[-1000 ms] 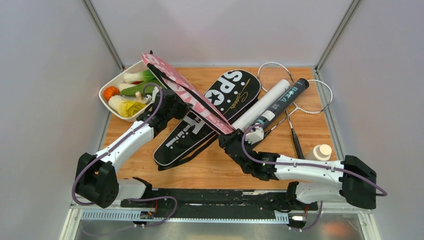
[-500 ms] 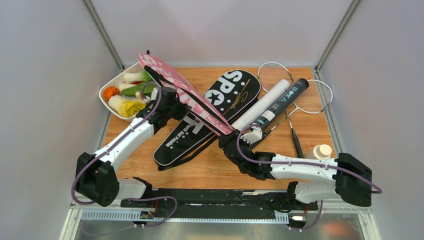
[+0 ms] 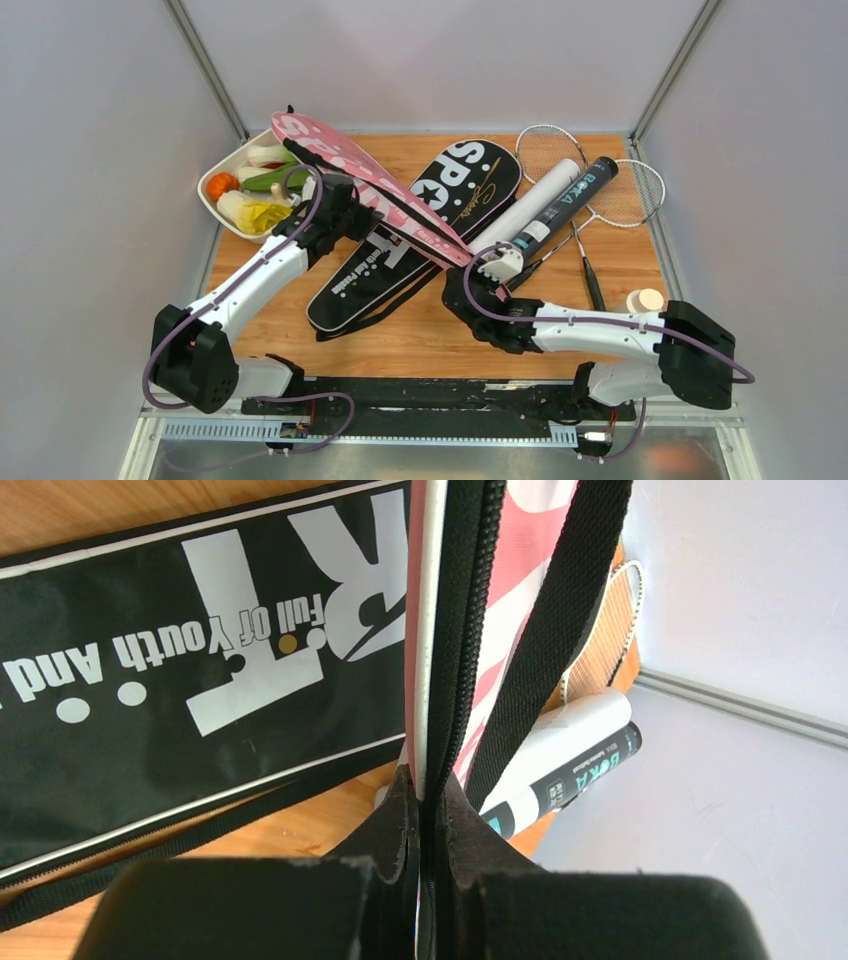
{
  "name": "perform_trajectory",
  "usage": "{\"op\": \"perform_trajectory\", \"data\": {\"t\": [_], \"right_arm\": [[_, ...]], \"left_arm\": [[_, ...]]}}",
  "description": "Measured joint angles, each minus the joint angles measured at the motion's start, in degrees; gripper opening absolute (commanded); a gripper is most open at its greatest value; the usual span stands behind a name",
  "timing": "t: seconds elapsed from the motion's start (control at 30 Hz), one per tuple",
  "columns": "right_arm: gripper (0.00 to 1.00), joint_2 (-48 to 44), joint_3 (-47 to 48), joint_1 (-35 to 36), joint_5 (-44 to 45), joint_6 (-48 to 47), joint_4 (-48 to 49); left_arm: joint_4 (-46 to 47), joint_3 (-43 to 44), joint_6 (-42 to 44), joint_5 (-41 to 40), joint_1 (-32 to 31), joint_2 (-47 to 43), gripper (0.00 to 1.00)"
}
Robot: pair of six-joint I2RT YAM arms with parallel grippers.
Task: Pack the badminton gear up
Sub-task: Zip the racket bag at the center of the board.
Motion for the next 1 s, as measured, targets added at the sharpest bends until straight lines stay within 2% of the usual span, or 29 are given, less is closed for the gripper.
{"op": "perform_trajectory", "data": {"t": [0.17,0.37,0.67,0.8,1.0], "right_arm": [[0.0,-5.6,-2.9,0.0,-1.5,-4.6,0.2],[0.0,-20.7,-10.2,-0.4,-5.9,-11.8,-0.9],[0.0,-37.1,-15.5,-1.0,-11.6,-15.1,-10.0],[0.0,-40.7,-17.0,-1.0,-12.7,-13.9,-13.2],[0.0,-40.8,-19.2,-1.0,-12.5,-11.9,-13.6]], "left_arm": [[0.9,0.6,3.2,-1.0,-0.5,0.0,0.0],[2.0,7.6,11.5,-2.3,-0.6,2.5,0.0],[3.4,14.1,22.1,-5.9,-0.5,6.4,0.0],[3.3,14.8,24.1,-6.1,-0.6,6.8,0.0],[0.5,16.4,24.1,-4.3,0.4,6.8,0.0]]}}
